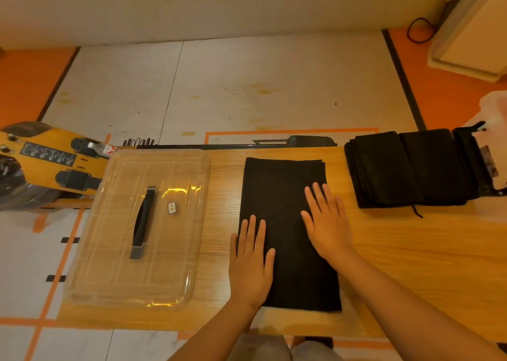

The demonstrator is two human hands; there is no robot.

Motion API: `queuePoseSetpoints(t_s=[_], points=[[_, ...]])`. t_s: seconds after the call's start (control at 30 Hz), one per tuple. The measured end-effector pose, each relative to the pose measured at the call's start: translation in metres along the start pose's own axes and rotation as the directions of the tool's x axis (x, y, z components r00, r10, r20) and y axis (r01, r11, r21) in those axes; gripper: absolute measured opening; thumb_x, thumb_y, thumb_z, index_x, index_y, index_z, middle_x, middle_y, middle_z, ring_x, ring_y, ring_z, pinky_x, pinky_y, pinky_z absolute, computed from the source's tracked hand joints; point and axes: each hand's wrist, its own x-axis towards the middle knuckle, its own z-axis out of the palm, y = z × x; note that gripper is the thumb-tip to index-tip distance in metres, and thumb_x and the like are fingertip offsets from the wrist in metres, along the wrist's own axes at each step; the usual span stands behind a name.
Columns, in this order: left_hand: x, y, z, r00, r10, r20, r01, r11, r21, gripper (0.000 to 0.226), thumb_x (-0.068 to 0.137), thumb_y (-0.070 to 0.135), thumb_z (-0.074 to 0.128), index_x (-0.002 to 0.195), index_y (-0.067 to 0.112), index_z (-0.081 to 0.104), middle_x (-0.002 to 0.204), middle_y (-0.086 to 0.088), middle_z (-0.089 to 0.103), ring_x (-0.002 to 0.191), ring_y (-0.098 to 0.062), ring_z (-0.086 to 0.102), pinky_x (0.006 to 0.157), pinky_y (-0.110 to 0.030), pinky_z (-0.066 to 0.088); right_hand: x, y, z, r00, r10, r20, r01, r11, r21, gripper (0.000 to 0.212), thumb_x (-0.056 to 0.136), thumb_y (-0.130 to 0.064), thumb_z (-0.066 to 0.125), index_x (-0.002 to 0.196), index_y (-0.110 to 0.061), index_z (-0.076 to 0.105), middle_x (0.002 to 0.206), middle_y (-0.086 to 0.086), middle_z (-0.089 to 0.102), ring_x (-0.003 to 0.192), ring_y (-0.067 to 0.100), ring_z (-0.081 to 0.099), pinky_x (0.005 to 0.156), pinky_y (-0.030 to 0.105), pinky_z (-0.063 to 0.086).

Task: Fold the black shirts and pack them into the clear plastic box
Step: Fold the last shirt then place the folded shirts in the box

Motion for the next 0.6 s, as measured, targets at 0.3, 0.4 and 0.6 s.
queuePoseSetpoints(t_s=[0.3,0.4,0.6], points=[[0.136,-0.015,-0.016,0.953,0.280,0.120,-0.295,0.946,0.135,0.058,0.101,0.044,0.016,0.154,0.023,0.007,0.163,0.002,0.004,0.149,-0.011,-0.006,0.122,-0.037,0.001,0.053,-0.049,-0.004,0.998,-0.063,0.016,0.062,0.997,0.042,0.057,0.095,-0.042,0.016,0.147,-0.018,0.025,0.156,0.005,0.028,0.146,0.020,0.018,0.119,0.043,0.012],[0.139,-0.023,-0.014,0.960,0.261,0.105,-0.273,0.954,0.120,0.060,0.100,0.048,0.018,0.154,0.023,0.007,0.162,0.004,0.001,0.149,-0.010,-0.008,0.121,-0.034,-0.004,0.059,-0.033,-0.001,1.000,-0.024,0.011,0.024,1.000,0.020,0.059,0.097,-0.047,0.014,0.151,-0.022,0.017,0.159,0.002,0.014,0.148,0.019,0.010,0.118,0.042,0.006],[0.141,-0.012,-0.021,0.999,0.020,0.046,-0.022,0.999,0.034,0.065,0.095,0.051,0.003,0.153,0.024,-0.007,0.162,0.005,-0.011,0.146,-0.008,-0.020,0.117,-0.031,-0.016,0.072,-0.014,-0.011,0.973,0.229,0.007,-0.229,0.970,0.087,0.057,0.101,-0.044,0.017,0.147,-0.025,-0.010,0.161,0.001,-0.008,0.147,0.019,-0.014,0.120,0.040,-0.004]])
